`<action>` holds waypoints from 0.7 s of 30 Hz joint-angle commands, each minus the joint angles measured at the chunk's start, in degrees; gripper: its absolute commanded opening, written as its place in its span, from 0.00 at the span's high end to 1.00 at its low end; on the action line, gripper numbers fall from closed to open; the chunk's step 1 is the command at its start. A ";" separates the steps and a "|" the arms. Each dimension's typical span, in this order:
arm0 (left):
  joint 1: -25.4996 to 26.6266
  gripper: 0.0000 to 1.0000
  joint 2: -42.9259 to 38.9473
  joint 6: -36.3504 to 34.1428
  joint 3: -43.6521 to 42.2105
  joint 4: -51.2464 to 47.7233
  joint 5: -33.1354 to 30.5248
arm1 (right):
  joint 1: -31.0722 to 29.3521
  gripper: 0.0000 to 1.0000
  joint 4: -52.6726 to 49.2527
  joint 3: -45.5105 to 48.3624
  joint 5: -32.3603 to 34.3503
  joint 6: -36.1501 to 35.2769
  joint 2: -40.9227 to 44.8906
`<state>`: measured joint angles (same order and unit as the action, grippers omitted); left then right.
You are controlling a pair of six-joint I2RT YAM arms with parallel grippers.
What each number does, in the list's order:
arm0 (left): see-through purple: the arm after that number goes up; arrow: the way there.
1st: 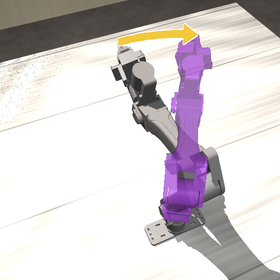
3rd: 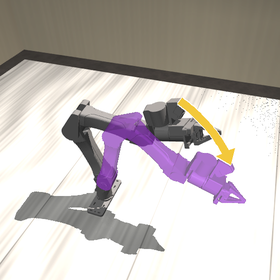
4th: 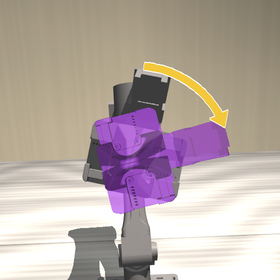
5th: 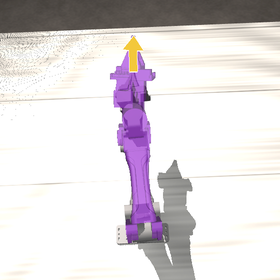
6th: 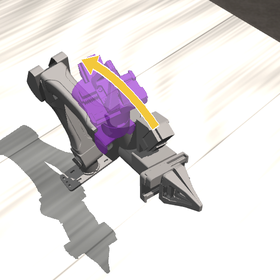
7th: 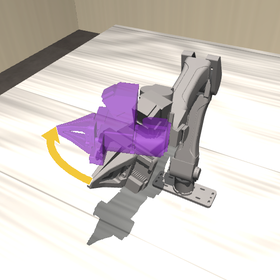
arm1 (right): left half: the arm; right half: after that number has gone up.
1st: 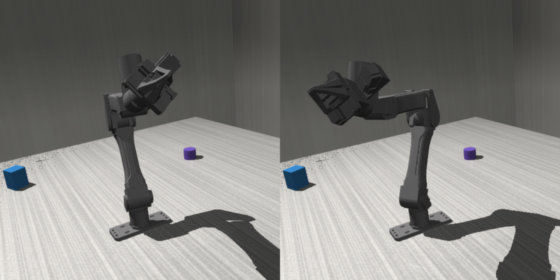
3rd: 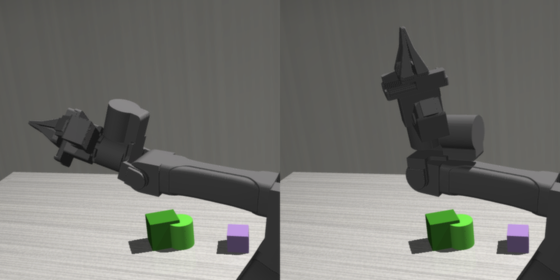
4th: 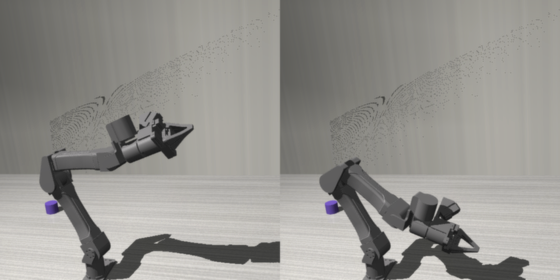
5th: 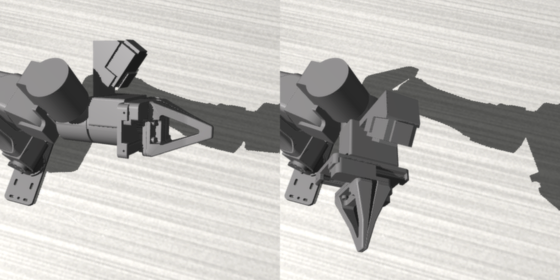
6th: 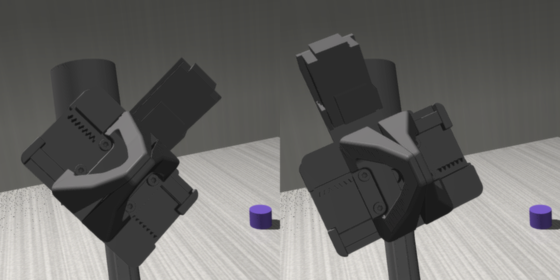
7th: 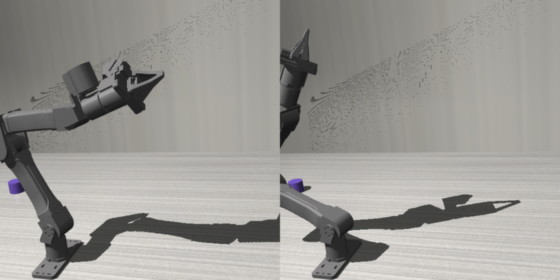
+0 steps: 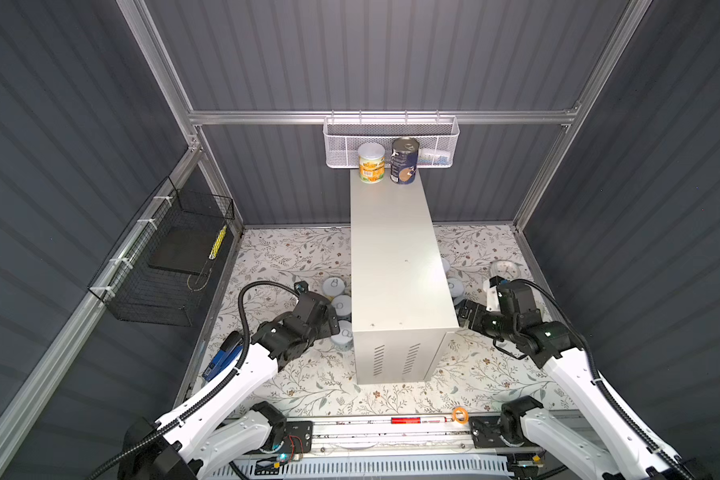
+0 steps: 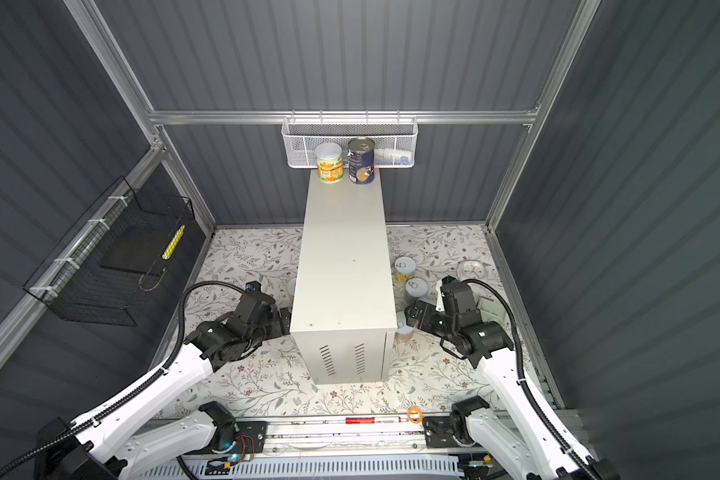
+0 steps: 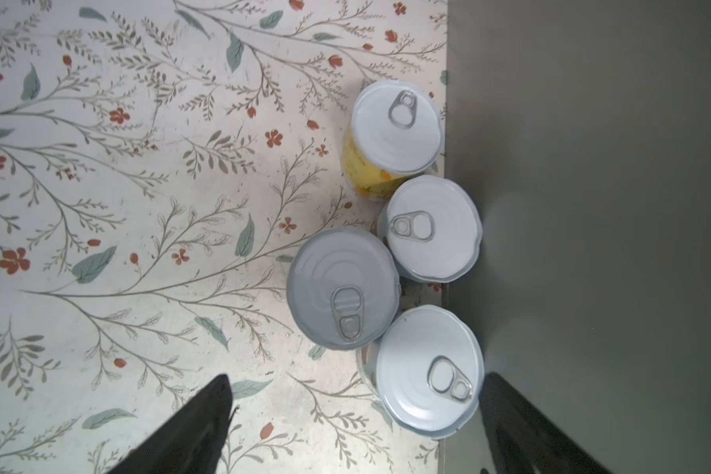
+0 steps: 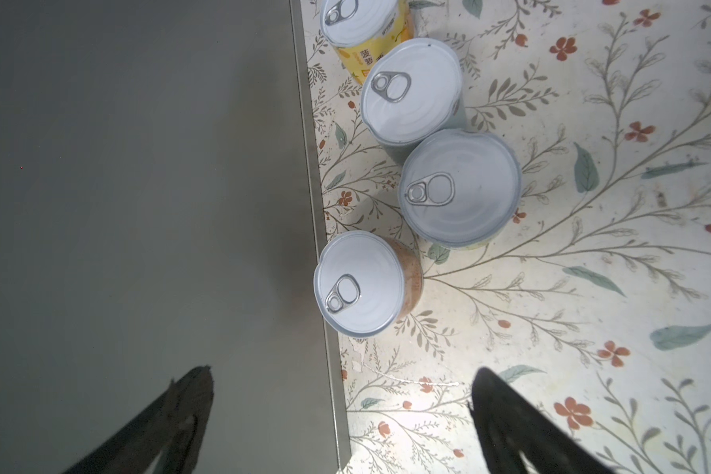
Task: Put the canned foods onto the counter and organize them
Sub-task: 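Withdraw the left gripper and lower both grippers over the white-lidded cans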
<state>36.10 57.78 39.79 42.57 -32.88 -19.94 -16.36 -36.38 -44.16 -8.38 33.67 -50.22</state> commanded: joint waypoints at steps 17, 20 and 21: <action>2.05 0.11 4.05 8.06 -9.47 8.14 1.80 | -1.70 0.01 2.53 2.50 -0.05 1.69 0.56; 2.14 0.12 3.60 8.64 -9.96 6.93 1.51 | -2.00 0.01 3.15 2.85 -0.47 1.79 0.00; 2.14 0.12 3.67 8.80 -10.19 6.78 1.42 | -2.07 0.01 3.23 2.85 -0.49 1.82 -0.18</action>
<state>37.95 61.76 47.03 33.17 -24.77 -18.39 -17.96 -33.91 -42.00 -8.54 34.76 -50.00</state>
